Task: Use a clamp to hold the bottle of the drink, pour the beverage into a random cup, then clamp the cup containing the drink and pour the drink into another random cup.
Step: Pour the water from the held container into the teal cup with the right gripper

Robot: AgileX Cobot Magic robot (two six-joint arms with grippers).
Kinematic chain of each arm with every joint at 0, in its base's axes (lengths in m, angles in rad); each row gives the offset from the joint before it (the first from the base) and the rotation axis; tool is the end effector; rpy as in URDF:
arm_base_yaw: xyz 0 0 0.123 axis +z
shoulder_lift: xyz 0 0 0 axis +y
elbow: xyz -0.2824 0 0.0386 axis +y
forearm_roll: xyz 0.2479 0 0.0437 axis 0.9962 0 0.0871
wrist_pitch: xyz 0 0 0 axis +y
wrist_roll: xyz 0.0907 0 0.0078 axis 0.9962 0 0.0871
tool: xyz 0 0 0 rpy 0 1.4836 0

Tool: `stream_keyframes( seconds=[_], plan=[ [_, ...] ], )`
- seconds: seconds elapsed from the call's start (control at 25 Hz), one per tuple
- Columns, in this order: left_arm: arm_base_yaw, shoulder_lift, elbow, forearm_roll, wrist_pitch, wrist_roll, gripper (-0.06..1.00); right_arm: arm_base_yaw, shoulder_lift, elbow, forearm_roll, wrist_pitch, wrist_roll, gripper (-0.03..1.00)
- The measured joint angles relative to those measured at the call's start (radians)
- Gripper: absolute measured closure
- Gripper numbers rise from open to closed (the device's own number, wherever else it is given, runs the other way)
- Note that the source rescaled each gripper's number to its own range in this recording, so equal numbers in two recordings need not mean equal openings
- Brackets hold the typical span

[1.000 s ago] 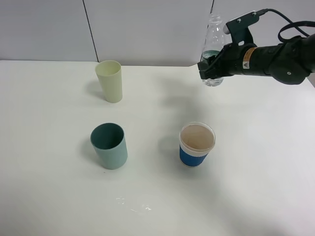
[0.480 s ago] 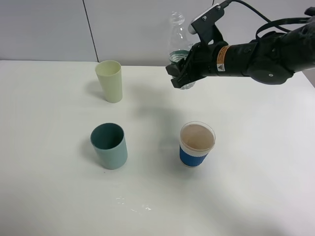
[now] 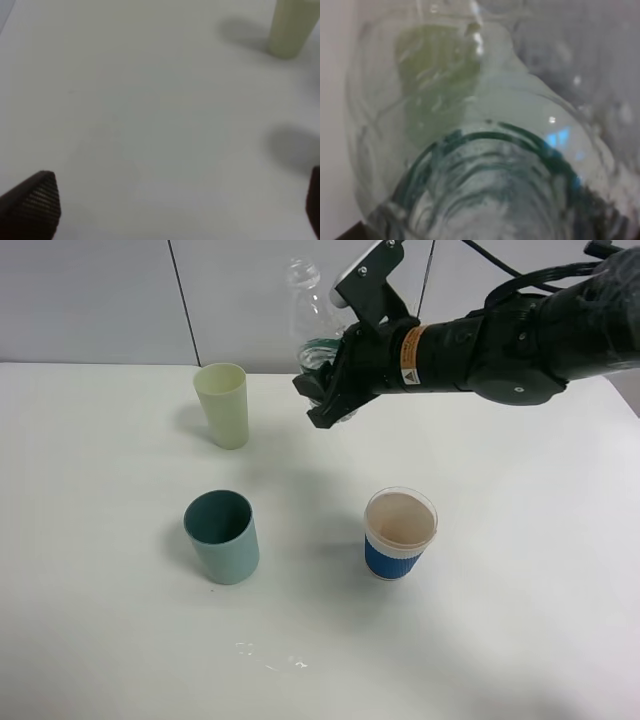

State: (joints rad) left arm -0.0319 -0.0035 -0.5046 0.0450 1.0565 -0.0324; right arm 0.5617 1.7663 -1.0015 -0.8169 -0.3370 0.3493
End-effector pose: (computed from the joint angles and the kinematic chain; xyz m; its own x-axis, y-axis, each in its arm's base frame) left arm -0.0057 0.0038 0.2788 -0.4444 0.0039 -0.8958 -0.0077 0.9999 0.0082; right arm 0.3114 0.2218 0.2145 -0.0300 -0.5060 -0.8620 -0.7887 0.5418 -0.2905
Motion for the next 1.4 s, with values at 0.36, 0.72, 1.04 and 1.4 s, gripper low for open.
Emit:
stream_keyframes(
  seconds=[0.36, 0.72, 1.04, 1.4],
  plan=[
    [0.000, 0.000, 0.000, 0.000, 0.000, 0.000, -0.06, 0.104, 0.000, -0.041, -0.083, 0.102, -0.023, 0.95],
    [0.000, 0.000, 0.000, 0.000, 0.000, 0.000, -0.06, 0.118, 0.000, -0.041, -0.153, 0.107, -0.197, 0.95],
    [0.000, 0.000, 0.000, 0.000, 0.000, 0.000, -0.06, 0.122, 0.004, -0.041, -0.134, 0.108, -0.333, 0.95],
    [0.000, 0.000, 0.000, 0.000, 0.000, 0.000, -0.06, 0.139, 0.004, -0.041, -0.129, 0.102, -0.365, 0.95]
  ],
)
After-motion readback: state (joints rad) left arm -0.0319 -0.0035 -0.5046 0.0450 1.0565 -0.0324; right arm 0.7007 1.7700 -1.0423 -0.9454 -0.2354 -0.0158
